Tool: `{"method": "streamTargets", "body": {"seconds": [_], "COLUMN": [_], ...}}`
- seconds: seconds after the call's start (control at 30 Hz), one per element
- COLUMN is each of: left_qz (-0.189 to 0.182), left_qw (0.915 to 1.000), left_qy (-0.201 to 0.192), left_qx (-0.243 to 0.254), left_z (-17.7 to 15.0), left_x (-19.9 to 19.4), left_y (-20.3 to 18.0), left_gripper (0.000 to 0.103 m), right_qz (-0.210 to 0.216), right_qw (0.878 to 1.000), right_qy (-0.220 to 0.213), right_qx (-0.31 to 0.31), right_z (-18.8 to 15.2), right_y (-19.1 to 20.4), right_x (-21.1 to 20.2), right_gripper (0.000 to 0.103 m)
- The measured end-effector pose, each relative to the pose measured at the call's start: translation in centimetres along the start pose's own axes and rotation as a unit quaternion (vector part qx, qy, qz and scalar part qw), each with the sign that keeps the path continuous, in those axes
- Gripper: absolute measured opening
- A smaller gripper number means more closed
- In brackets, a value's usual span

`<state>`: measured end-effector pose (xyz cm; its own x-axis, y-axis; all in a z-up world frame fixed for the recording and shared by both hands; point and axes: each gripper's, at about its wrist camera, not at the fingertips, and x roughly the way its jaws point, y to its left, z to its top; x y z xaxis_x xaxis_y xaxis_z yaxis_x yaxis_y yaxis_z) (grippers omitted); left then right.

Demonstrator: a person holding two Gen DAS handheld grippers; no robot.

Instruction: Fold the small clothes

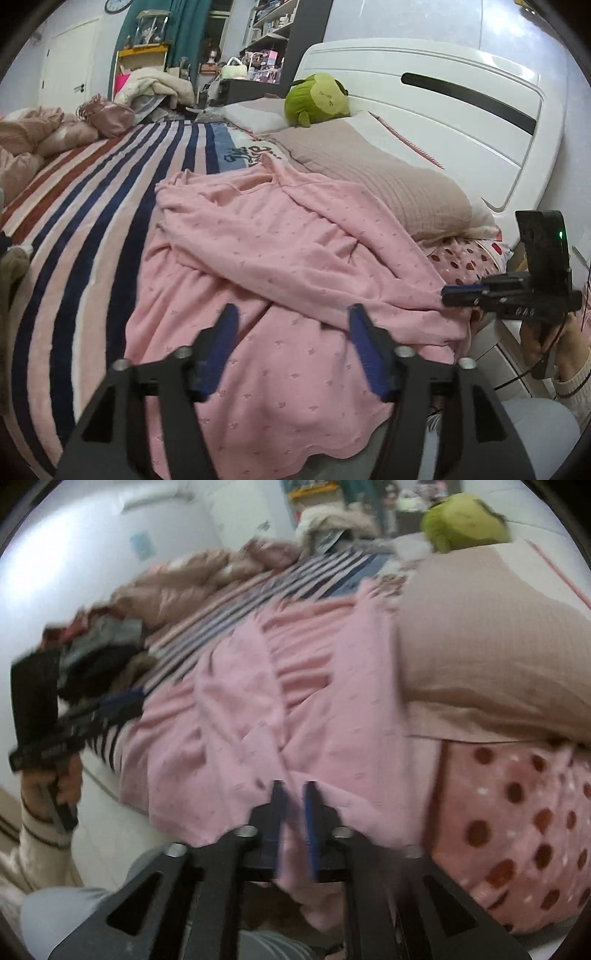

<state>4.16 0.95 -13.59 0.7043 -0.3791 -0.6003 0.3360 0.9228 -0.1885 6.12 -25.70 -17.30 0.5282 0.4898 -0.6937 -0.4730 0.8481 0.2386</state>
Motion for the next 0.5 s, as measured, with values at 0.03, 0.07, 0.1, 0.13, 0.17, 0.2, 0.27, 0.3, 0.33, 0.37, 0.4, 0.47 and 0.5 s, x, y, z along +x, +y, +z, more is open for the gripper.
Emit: {"method": "streamTargets", "body": {"seconds": [0.03, 0.07, 0.1, 0.13, 0.17, 0.2, 0.27, 0.3, 0.33, 0.37, 0.4, 0.47, 0.5], "left_qz": [0.001, 0.003, 0.007, 0.009, 0.010, 0.010, 0.009, 0.009, 0.010, 0.010, 0.011, 0.009, 0.007], "left_qw": [1.0000, 1.0000, 1.0000, 0.9999, 0.9999, 0.9999, 0.9999, 0.9999, 0.9999, 0.9999, 0.9999, 0.9999, 1.0000], "left_qy": [-0.001, -0.001, 0.000, 0.000, 0.000, 0.000, 0.001, 0.001, 0.001, 0.002, 0.003, 0.003, 0.003], "left_qx": [0.001, 0.001, -0.002, -0.005, -0.007, -0.011, -0.013, -0.011, -0.010, -0.008, -0.006, -0.005, -0.005], "left_z": [0.1, 0.1, 0.3, 0.3, 0.4, 0.6, 0.8, 0.9, 1.0, 1.1, 1.3, 1.4, 1.5], "left_x": [-0.1, -0.1, -0.1, -0.1, 0.0, 0.1, 0.3, 0.4, 0.5, 0.5, 0.7, 0.8, 0.9], "left_y": [-0.1, -0.2, -0.2, -0.2, -0.2, -0.3, -0.6, -0.7, -0.9, -1.1, -1.3, -1.6, -1.9], "left_gripper": [0.064, 0.064, 0.064, 0.064, 0.064, 0.064, 0.064, 0.064, 0.064, 0.064, 0.064, 0.064, 0.064], "right_qz": [-0.021, -0.052, -0.067, -0.075, -0.074, -0.069, -0.063, -0.061, -0.055, -0.049, -0.041, -0.024, -0.009], "right_qw": [1.000, 0.998, 0.997, 0.997, 0.997, 0.997, 0.997, 0.997, 0.997, 0.997, 0.997, 0.999, 1.000], "right_qy": [-0.013, -0.024, -0.030, -0.031, -0.029, -0.029, -0.028, -0.032, -0.038, -0.044, -0.048, -0.034, -0.016], "right_qx": [0.002, 0.001, 0.000, 0.003, 0.009, 0.017, 0.027, 0.032, 0.037, 0.041, 0.044, 0.032, 0.020], "right_z": [-0.1, -0.3, -0.4, -0.6, -0.7, -1.0, -1.0, -1.0, -0.8, -0.6, -0.1, 1.0, 1.5], "right_y": [-0.6, -1.1, -1.4, -2.0, -2.5, -3.1, -3.8, -4.0, -4.3, -4.5, -4.7, -4.5, -4.2], "right_x": [-0.6, -1.2, -1.4, -1.5, -1.4, -1.2, -0.6, -0.4, -0.2, -0.1, 0.3, 1.6, 2.6], "right_gripper": [0.060, 0.066, 0.066, 0.066, 0.066, 0.066, 0.066, 0.066, 0.066, 0.066, 0.064, 0.062, 0.054]}}
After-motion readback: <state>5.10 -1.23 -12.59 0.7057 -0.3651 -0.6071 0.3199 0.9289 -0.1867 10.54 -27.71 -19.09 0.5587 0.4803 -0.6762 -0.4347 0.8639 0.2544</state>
